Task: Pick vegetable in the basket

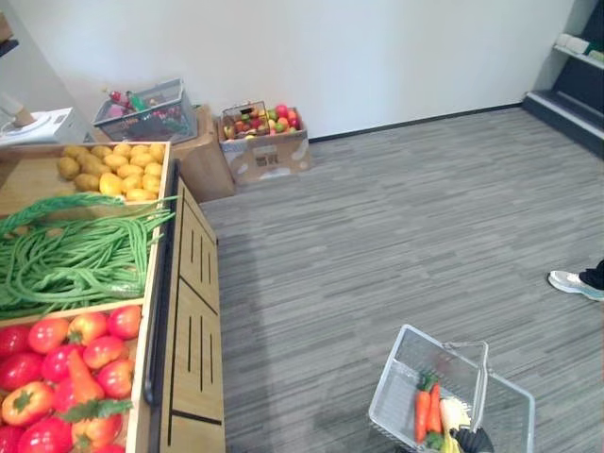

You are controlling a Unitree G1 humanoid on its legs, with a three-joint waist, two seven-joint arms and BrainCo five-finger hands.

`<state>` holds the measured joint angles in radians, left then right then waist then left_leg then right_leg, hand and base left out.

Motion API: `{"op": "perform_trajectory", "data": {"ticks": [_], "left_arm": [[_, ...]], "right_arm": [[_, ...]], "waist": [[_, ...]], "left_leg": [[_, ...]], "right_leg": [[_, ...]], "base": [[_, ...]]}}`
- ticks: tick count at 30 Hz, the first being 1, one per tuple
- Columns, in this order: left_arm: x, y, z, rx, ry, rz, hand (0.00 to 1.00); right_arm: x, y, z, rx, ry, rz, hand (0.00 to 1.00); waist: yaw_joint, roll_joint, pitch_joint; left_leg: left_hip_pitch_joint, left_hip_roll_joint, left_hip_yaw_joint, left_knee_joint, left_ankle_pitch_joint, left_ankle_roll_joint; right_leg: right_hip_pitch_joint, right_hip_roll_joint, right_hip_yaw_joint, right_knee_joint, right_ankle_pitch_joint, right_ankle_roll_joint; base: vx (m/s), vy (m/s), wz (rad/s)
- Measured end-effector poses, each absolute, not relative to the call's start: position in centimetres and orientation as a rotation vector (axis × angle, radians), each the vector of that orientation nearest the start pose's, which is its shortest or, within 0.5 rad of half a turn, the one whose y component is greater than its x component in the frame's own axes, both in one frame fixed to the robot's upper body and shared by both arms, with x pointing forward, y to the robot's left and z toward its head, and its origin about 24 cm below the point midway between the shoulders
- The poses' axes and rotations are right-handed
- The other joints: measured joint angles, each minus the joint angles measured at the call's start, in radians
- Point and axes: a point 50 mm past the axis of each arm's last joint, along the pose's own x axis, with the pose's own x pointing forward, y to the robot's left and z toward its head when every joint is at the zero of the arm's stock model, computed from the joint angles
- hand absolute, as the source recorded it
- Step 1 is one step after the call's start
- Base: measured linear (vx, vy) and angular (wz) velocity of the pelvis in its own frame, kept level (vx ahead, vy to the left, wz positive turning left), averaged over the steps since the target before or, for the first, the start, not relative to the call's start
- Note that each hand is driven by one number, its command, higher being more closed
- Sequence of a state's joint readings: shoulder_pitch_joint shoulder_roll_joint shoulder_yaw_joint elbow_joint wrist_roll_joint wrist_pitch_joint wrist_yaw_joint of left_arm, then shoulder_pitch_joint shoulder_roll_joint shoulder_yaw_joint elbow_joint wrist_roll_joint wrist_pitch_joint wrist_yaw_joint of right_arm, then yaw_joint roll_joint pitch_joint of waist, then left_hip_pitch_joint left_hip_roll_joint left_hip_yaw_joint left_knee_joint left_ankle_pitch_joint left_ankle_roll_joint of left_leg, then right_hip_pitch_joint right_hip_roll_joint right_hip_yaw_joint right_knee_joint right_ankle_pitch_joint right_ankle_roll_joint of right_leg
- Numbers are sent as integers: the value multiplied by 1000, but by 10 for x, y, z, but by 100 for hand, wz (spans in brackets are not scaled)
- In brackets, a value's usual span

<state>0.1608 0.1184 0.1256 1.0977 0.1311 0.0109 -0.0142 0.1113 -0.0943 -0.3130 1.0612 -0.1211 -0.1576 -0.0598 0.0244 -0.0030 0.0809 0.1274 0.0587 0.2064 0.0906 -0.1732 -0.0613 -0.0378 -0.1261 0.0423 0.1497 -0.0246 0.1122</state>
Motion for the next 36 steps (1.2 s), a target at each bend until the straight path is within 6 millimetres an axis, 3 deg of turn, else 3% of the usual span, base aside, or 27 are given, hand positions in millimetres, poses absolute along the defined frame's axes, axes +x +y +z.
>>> {"op": "perform_trajectory", "data": {"ticks": [5,10,12,21,24,36], "left_arm": [[49,217,-168,134,1277,135,0],[48,232,-165,118,1271,202,0],[48,233,-165,112,1265,221,0],[24,228,-169,-142,1288,476,0],[19,226,-170,-187,1299,503,0],[24,222,-171,-222,1296,507,0]], "right_arm": [[91,-230,-152,-114,977,-323,100],[95,-209,-157,-93,995,-264,100],[94,-208,-158,-85,1003,-261,100],[83,-210,-162,-77,1058,-277,100],[81,-210,-162,-76,1063,-277,100],[80,-206,-164,-56,1085,-245,100]], "waist": [[-8,-12,3],[6,-82,9],[4,-87,9],[8,-59,-22],[7,-44,-26],[4,-44,-26]], "left_leg": [[0,-3,1,17,-44,36],[-53,-32,3,50,-48,41],[-71,-29,-19,58,-47,41],[-60,-26,-120,2,-9,26],[-40,-27,-135,-20,-7,23],[-16,-46,-141,-21,-7,23]], "right_leg": [[-63,-5,-29,107,0,-1],[-42,-40,-68,-29,1,1],[-29,-42,-96,-50,8,13],[65,-32,-220,-169,36,27],[98,-30,-241,-194,37,27],[146,-49,-266,-224,37,27]], "base": [[-41,33,-15],[-106,13,-10],[-49,-44,27],[44,-44,35],[100,-10,16],[36,2,3]]}}
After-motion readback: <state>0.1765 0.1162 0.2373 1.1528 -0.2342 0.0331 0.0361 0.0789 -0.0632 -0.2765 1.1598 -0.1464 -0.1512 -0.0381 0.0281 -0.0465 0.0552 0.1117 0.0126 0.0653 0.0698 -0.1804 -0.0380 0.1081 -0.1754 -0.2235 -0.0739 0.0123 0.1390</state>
